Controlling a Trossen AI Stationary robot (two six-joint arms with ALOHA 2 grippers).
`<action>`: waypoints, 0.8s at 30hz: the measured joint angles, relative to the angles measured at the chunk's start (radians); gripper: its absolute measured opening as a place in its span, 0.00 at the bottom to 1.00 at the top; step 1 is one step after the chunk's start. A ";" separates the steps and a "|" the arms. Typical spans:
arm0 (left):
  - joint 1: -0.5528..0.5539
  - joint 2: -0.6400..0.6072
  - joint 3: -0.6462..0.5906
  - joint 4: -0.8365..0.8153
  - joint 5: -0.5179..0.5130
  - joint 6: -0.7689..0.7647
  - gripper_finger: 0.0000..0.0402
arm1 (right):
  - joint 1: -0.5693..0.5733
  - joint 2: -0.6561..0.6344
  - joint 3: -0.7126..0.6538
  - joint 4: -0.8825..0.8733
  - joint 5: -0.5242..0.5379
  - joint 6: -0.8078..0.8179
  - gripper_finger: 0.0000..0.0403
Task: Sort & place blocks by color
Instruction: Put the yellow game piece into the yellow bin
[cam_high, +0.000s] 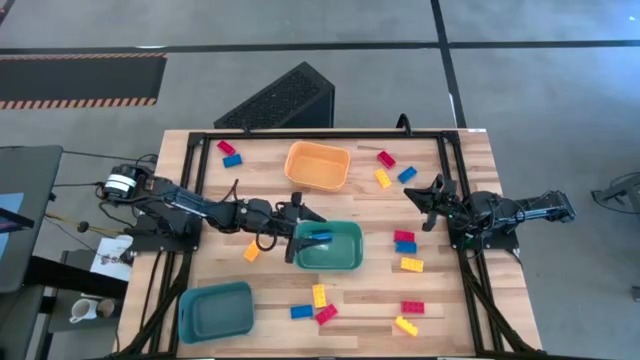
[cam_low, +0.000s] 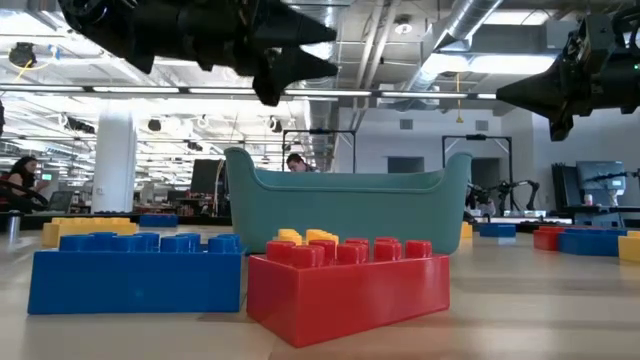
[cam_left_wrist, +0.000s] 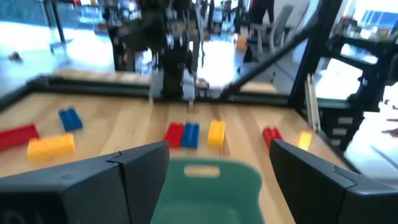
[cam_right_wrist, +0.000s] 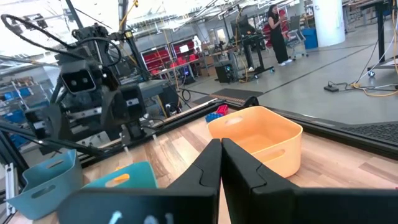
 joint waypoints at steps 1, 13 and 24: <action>0.000 0.000 0.000 -0.012 0.000 0.000 0.65 | 0.000 0.000 0.000 0.000 0.000 0.000 0.09; 0.000 0.000 0.000 -0.016 -0.059 -0.002 0.65 | 0.000 0.000 0.000 0.000 0.000 0.000 0.09; 0.003 -0.006 -0.001 0.036 -0.064 -0.027 0.65 | -0.003 0.000 0.000 0.036 0.000 0.000 0.09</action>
